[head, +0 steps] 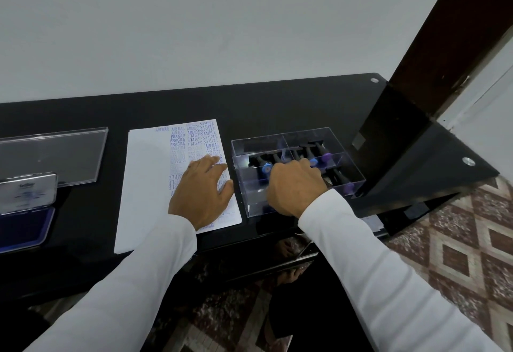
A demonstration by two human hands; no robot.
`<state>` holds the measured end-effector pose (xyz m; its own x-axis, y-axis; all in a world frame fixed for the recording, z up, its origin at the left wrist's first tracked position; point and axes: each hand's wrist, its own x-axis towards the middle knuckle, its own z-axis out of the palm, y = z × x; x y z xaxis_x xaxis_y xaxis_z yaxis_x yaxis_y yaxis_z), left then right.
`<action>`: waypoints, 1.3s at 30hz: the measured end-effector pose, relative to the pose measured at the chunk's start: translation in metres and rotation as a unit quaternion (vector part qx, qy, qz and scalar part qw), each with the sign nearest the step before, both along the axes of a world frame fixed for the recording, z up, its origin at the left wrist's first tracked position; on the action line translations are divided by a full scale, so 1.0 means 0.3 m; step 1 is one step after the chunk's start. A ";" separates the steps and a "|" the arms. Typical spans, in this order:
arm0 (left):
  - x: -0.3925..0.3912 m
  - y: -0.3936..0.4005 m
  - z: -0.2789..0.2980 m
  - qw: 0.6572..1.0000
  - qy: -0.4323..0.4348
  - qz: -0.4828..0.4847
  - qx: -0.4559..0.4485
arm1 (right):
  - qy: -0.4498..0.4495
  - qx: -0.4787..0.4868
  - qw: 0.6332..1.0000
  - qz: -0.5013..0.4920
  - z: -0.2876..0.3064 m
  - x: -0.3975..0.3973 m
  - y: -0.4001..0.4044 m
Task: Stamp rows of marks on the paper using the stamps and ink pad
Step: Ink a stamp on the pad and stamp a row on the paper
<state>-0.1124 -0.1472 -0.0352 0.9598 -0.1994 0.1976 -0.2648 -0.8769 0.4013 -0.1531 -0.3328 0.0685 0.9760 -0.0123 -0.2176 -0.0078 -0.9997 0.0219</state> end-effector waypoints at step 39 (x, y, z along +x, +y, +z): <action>-0.007 0.004 0.014 1.000 0.021 -0.002 -0.006 | -0.164 0.207 0.964 -0.032 -0.030 -0.023 -0.005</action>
